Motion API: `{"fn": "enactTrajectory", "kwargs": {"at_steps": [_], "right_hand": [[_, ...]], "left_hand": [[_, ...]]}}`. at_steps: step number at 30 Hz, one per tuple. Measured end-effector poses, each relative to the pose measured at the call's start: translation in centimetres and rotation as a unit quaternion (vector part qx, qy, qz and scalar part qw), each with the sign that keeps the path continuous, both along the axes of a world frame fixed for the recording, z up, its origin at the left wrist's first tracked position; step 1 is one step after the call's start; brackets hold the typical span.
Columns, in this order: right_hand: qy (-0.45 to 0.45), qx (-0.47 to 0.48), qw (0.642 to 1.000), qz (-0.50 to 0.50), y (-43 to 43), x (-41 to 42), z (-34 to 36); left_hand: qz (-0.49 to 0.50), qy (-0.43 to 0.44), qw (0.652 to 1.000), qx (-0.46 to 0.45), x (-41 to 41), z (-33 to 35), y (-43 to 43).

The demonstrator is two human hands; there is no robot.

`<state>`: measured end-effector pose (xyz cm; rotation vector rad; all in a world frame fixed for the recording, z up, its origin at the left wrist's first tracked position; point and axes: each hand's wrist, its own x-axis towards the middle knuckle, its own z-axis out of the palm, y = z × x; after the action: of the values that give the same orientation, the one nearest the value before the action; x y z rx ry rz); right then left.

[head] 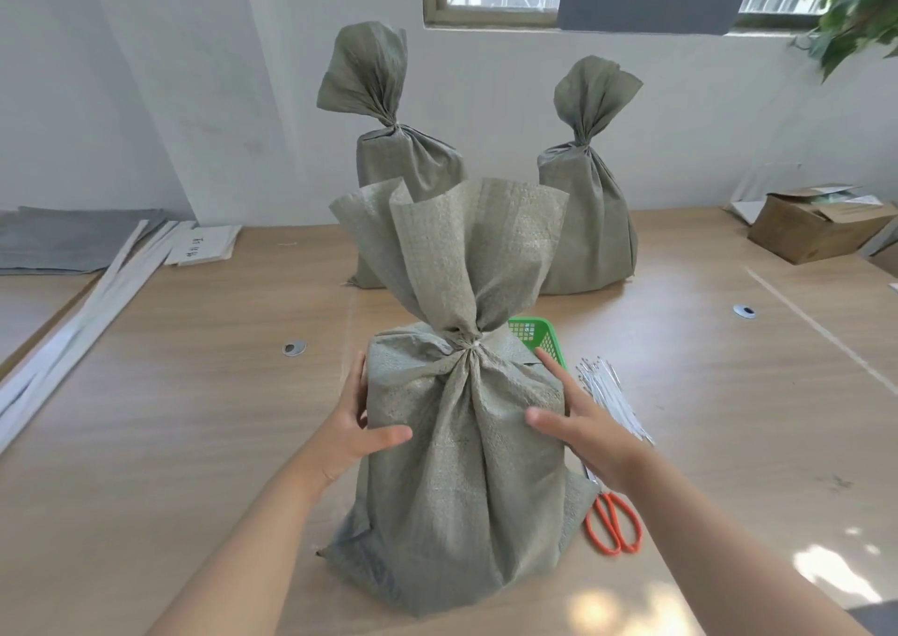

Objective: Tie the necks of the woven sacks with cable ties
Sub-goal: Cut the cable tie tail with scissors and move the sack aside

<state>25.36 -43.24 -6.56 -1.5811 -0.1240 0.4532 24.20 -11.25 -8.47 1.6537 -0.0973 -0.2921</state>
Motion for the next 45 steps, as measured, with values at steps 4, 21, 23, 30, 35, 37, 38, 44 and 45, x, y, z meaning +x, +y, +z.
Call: {"fn": "enactTrajectory", "kwargs": {"at_steps": [4,21,23,30,35,37,38,44,45], "right_hand": [[0.006,-0.035,0.999,0.025,0.6,-1.4,-0.8],[-0.050,-0.039,0.990,-0.125,4.7,-2.6,-1.5],[-0.088,-0.042,0.987,-0.130,5.1,-2.2,-0.5],[-0.189,-0.019,0.975,-0.112,4.0,0.1,3.8],[-0.173,0.020,0.981,-0.080,-0.1,1.6,4.6],[-0.155,0.031,0.985,-0.063,-2.6,1.9,5.1],[-0.150,0.037,0.987,-0.051,-4.1,2.0,5.4],[-0.136,0.047,0.989,-0.037,-12.4,2.6,6.8],[-0.136,0.046,0.989,-0.038,-13.7,2.8,7.0]], "left_hand": [[-0.018,0.020,1.000,-0.014,0.4,-1.0,-0.3],[0.090,-0.042,0.993,-0.068,0.9,-0.9,1.2],[0.108,-0.051,0.989,-0.084,1.0,0.3,1.1],[0.174,-0.109,0.972,-0.118,1.2,4.4,-0.6],[0.197,-0.121,0.966,-0.114,1.2,6.2,-4.9],[0.203,-0.121,0.966,-0.107,1.2,6.8,-7.2],[0.207,-0.121,0.965,-0.103,1.3,7.0,-8.7],[0.218,-0.112,0.965,-0.089,2.1,8.3,-17.3],[0.217,-0.113,0.966,-0.087,2.3,8.5,-18.7]]}}
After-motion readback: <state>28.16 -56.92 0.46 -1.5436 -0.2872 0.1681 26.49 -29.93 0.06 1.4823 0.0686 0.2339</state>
